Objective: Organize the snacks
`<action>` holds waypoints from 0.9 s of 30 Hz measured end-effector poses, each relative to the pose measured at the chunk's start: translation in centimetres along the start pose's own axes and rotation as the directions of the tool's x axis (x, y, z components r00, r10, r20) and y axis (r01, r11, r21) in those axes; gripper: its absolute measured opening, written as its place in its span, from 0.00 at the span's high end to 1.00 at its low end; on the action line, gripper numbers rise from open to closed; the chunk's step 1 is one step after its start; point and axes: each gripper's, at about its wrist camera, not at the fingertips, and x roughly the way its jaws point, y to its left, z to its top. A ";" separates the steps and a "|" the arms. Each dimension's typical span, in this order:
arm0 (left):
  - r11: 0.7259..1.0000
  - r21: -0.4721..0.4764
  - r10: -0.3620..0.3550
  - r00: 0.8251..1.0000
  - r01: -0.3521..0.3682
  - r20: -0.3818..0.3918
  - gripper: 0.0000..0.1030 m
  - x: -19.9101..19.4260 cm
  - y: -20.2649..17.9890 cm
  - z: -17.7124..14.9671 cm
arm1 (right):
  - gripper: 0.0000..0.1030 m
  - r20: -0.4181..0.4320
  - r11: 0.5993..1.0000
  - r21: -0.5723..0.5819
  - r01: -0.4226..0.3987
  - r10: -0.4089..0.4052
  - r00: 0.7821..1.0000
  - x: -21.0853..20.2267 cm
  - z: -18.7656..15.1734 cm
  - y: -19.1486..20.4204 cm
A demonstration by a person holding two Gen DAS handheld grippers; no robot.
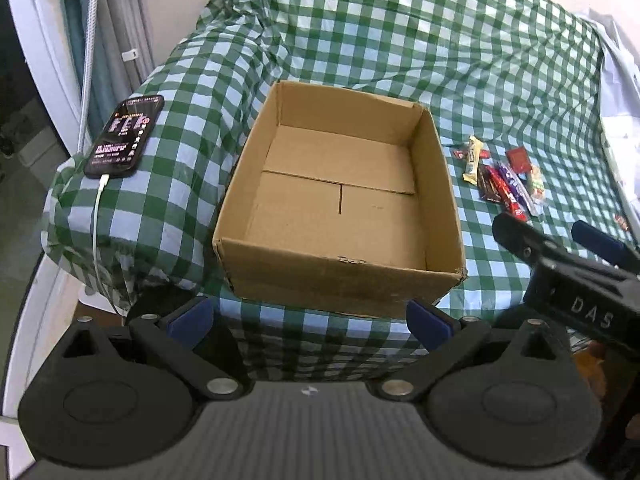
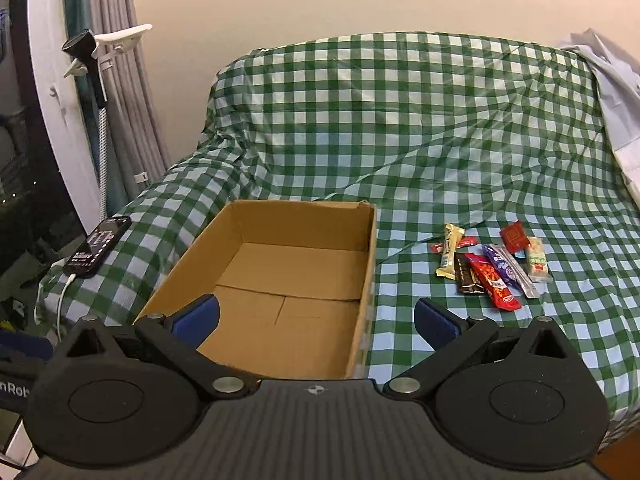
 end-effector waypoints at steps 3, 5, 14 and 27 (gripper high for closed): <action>1.000 -0.003 -0.004 1.000 0.004 -0.005 0.00 -0.1 0.1 0.2 | 0.00 0.003 1.000 -0.016 0.007 -0.007 1.000 0.0 -0.1 0.9; 1.000 0.000 -0.005 1.000 0.005 -0.011 0.00 0.0 0.2 0.8 | 0.00 0.008 1.000 -0.021 0.017 -0.016 1.000 -0.2 0.0 1.3; 1.000 -0.013 -0.001 1.000 0.001 -0.020 0.00 0.9 1.1 1.6 | 0.00 -0.018 1.000 -0.020 0.023 -0.023 1.000 0.4 0.3 1.5; 0.997 0.009 0.074 0.997 -0.074 -0.017 0.00 2.4 1.6 2.1 | 0.00 -0.054 0.999 -0.051 0.009 -0.012 0.998 1.0 0.4 2.3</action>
